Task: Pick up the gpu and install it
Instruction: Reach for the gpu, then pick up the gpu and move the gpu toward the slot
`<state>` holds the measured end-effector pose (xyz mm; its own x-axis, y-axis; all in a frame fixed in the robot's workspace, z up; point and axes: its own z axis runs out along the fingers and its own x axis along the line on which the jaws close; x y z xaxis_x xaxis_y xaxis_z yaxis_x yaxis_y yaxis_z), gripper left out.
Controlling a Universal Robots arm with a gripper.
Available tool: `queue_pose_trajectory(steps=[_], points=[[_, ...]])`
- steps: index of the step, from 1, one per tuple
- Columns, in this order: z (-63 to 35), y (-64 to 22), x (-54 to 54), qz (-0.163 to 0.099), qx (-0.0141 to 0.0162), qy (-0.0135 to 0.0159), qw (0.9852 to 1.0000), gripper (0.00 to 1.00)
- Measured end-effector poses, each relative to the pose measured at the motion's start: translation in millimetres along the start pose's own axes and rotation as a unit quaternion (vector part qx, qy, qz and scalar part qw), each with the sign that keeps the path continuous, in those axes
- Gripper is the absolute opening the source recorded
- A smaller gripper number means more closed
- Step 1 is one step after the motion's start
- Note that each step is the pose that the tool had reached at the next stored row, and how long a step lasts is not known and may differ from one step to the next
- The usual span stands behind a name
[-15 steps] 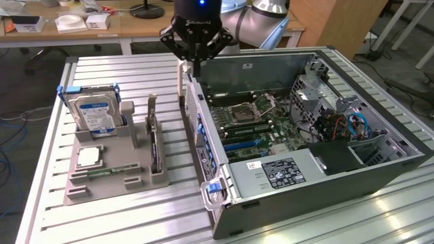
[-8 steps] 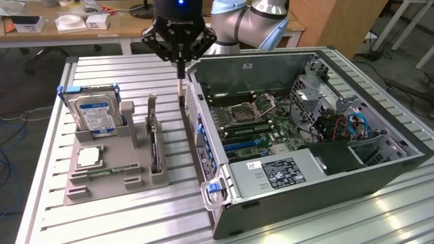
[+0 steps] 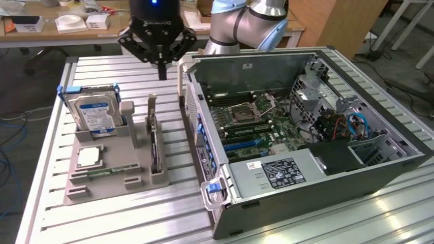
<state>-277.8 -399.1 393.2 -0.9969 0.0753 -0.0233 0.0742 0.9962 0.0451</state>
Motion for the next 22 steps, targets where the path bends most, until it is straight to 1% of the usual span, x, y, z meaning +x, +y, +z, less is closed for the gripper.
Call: queue_pose_trajectory(steps=[9,22], points=[[-1.0,-3.4,39.9,0.0,0.0,-0.0001,1.0,0.1],[-1.1,-3.5,41.0,0.0,0.0,0.0,1.0,0.1]])
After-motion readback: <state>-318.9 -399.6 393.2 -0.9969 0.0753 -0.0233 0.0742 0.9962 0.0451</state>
